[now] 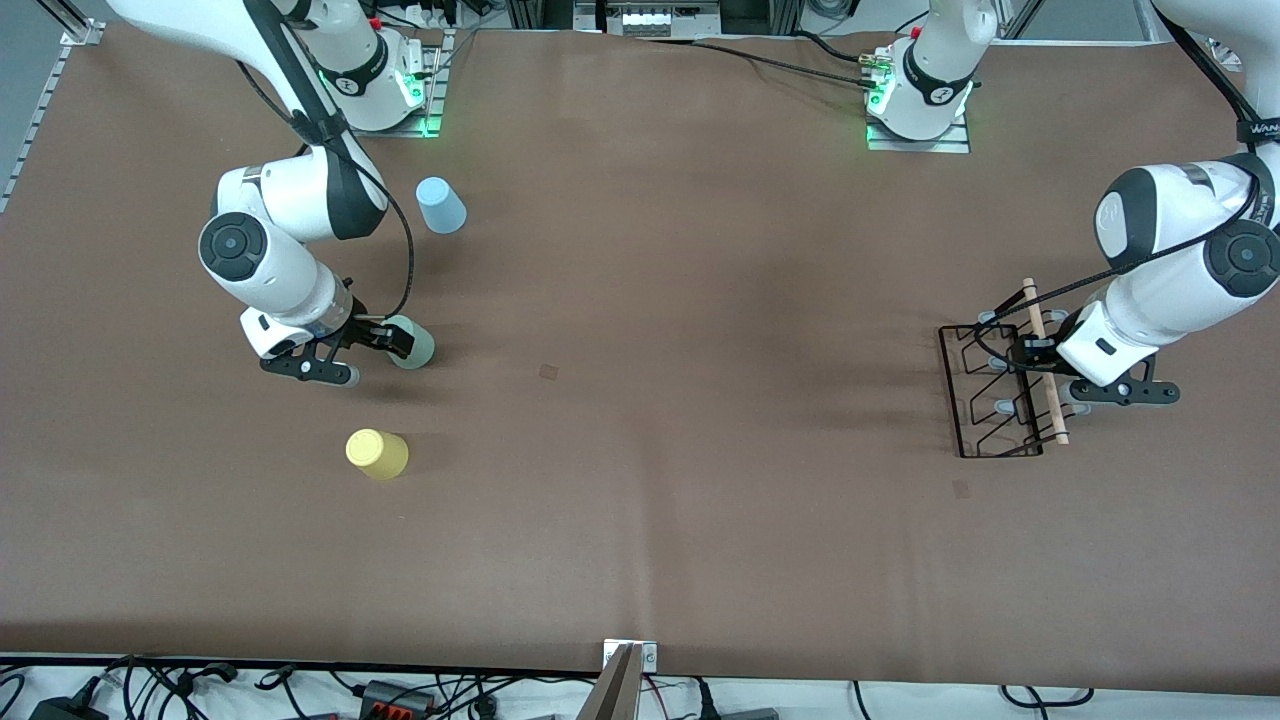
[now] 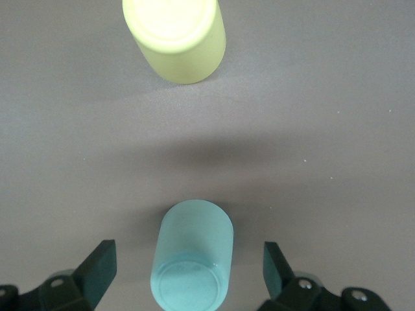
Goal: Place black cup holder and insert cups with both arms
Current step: 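Grasp the rack handle with the left gripper while the right gripper lowers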
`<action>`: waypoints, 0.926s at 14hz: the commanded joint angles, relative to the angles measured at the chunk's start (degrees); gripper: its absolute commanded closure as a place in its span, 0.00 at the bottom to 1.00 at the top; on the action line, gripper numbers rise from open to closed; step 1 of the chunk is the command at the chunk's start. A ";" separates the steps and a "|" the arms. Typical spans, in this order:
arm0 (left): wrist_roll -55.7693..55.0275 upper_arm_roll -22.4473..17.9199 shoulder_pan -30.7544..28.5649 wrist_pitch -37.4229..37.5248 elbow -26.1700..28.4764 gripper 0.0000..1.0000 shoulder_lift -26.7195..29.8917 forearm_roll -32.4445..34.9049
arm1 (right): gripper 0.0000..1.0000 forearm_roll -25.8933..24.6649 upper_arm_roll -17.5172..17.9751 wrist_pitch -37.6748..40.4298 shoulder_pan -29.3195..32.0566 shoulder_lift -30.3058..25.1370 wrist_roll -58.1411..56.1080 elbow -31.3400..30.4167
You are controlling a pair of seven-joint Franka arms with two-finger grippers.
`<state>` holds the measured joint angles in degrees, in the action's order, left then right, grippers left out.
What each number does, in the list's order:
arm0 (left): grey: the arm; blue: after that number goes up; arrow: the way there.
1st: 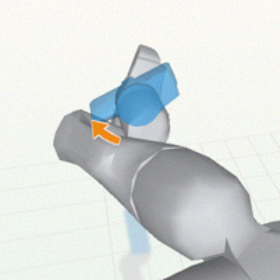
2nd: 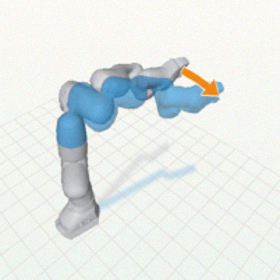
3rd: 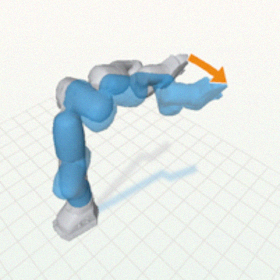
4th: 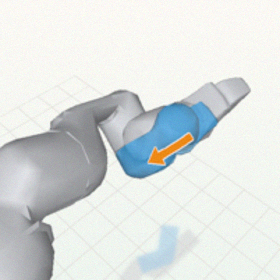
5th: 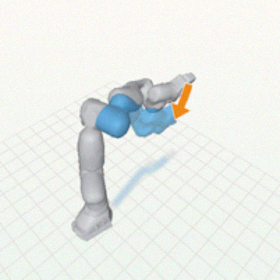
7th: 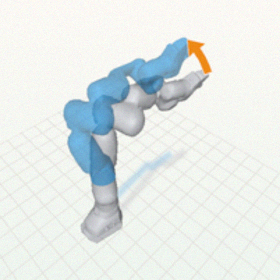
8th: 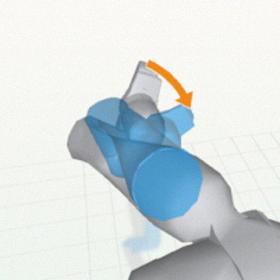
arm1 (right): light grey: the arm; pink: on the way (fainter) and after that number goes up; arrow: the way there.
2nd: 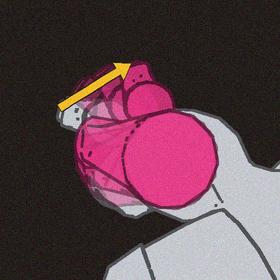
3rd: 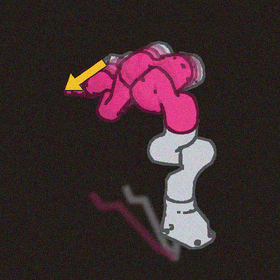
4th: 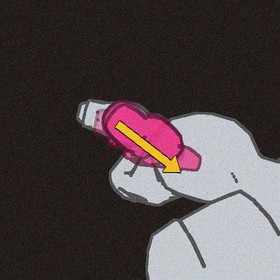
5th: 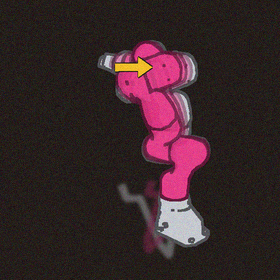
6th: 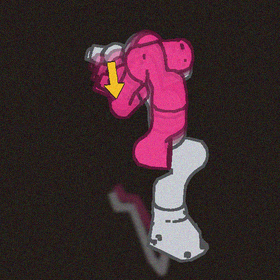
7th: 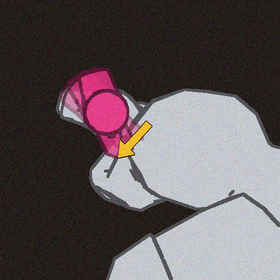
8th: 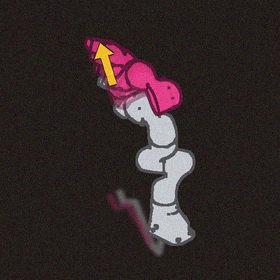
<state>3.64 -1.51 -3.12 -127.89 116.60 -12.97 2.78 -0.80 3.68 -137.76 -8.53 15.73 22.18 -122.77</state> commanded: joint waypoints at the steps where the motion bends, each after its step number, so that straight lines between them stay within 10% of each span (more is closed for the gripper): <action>1: 0.93 0.11 -0.83 -0.52 0.47 0.65 0.14 1.09 | 0.00 -0.70 -0.34 -0.75 -0.35 -0.35 0.85 -0.37; 7: 0.84 0.11 -0.92 -0.43 -0.32 0.96 0.05 1.09 | 0.00 -1.22 -0.34 -0.84 -0.26 -0.26 0.85 -0.37; 13: 1.01 2.73 0.04 12.01 -11.63 0.98 0.93 1.09 | 0.00 -1.23 -0.34 -0.84 -0.26 0.35 1.11 -0.72</action>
<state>3.94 -0.67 -3.63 -124.01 111.55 -13.10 2.78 -1.11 3.55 -137.87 -8.50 15.88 22.18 -122.78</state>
